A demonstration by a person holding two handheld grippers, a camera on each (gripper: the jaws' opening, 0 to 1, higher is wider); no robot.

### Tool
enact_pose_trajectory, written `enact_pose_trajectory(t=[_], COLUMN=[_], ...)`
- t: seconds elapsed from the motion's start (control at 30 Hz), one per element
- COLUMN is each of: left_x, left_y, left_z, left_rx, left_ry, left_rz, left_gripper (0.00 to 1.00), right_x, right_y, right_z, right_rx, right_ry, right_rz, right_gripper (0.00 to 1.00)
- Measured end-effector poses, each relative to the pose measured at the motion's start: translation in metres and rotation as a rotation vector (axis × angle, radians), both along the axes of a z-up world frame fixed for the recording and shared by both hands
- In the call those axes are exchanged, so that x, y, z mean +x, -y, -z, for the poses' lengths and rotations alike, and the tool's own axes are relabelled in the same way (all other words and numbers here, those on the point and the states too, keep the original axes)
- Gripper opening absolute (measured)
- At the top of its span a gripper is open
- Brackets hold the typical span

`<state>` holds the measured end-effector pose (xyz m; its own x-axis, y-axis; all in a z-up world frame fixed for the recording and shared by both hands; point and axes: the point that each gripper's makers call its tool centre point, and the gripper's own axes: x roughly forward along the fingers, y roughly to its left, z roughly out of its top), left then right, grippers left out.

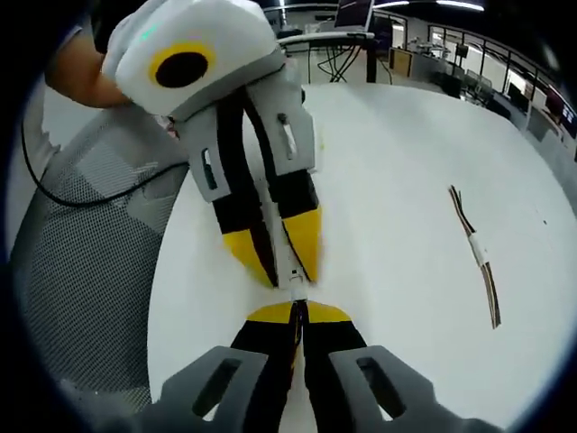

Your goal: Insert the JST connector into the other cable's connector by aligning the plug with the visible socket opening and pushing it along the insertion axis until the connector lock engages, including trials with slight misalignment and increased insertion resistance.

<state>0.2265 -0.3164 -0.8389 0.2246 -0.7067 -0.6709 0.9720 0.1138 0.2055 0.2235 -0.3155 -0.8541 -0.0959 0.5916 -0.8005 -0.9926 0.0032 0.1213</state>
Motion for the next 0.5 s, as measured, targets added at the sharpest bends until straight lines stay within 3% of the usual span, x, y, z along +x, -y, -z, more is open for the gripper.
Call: enact_pose_trajectory(t=[0.13, 0.2, 0.3, 0.5], left_x=[0.001, 0.0, -0.001, 0.0], left_y=[-0.016, -0.024, -0.025, -0.021], left_z=[0.003, 0.008, 0.007, 0.005], left_rx=[0.021, 0.047, 0.048, 0.048], left_ry=[-0.021, -0.029, -0.027, -0.009], left_rz=[-0.032, -0.036, -0.037, -0.027], left_gripper=[0.16, 0.11, 0.01, 0.0], right_x=[-0.001, -0.002, -0.002, -0.001], right_y=[-0.002, -0.003, -0.003, -0.001], right_z=[0.0, 0.0, 0.0, 0.0], right_rx=[0.007, 0.007, 0.007, -0.003], right_ry=[-0.004, -0.004, -0.007, -0.012], right_rz=[-0.002, -0.004, -0.002, 0.001], right_gripper=[0.0, 0.0, 0.0, 0.0])
